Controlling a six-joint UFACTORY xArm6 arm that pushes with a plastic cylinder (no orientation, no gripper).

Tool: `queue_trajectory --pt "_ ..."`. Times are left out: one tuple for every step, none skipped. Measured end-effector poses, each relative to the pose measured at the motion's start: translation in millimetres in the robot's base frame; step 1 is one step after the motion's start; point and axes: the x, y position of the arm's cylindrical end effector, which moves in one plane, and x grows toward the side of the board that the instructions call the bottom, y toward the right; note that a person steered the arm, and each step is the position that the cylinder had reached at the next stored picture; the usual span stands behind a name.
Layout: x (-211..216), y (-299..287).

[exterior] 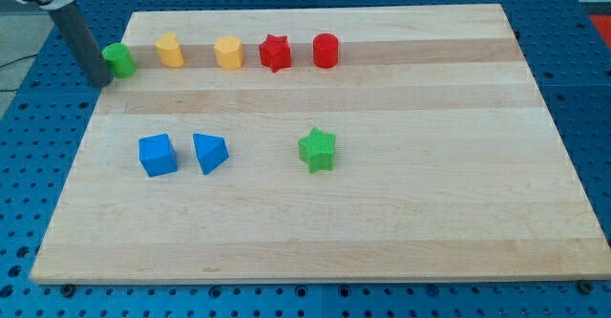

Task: Slide the blue cube towards the top left of the blue triangle

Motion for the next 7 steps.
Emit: queue_trajectory --pt "-38 27" --pt "-67 25" --pt "-65 20" --pt "-73 20" --pt "-73 21" --pt "-47 35" --pt "-26 88"
